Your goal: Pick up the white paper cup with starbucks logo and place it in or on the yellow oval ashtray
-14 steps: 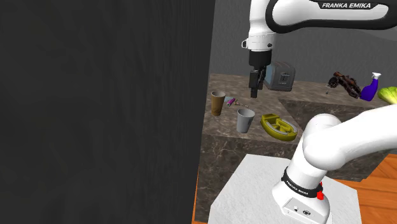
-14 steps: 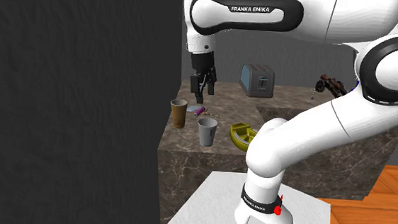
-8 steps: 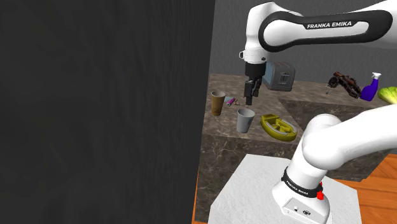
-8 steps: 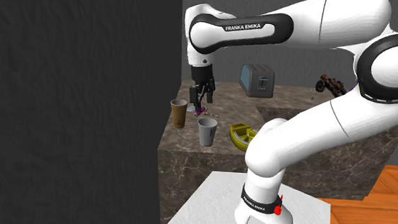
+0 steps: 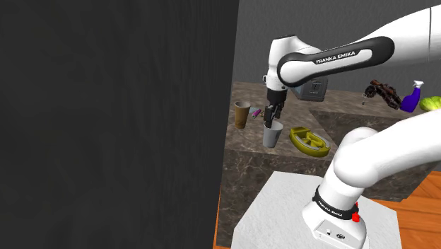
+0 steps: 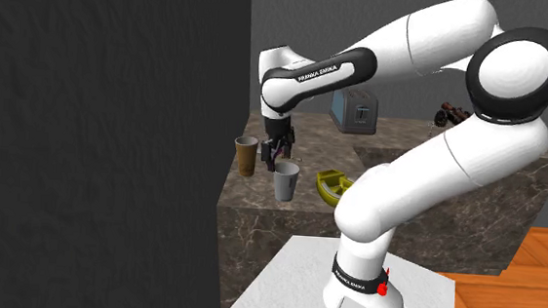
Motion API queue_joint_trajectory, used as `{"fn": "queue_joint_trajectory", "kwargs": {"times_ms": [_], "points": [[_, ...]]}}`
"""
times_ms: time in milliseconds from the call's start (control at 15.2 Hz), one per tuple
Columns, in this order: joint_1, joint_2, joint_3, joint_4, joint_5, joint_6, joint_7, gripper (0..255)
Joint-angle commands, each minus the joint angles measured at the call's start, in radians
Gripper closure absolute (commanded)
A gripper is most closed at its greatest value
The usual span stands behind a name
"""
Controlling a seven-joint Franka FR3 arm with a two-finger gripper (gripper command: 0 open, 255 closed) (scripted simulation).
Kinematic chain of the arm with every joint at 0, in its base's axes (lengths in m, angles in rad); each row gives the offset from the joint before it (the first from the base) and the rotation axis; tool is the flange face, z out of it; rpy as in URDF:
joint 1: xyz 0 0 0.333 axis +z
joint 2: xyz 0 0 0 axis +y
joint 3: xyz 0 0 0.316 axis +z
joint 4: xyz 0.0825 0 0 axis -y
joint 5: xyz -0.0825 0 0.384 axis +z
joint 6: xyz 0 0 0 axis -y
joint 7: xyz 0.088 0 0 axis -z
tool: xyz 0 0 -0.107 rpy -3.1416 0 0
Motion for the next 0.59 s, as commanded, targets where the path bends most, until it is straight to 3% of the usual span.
{"fn": "queue_joint_trajectory", "kwargs": {"times_ms": [0,198,528], "points": [[-0.019,0.046,-0.020,-0.024,-0.026,0.092,0.004,0],[-0.046,0.127,-0.048,-0.048,-0.061,0.222,0.011,0],[-0.055,0.172,-0.061,-0.088,-0.078,0.307,0.016,0]]}}
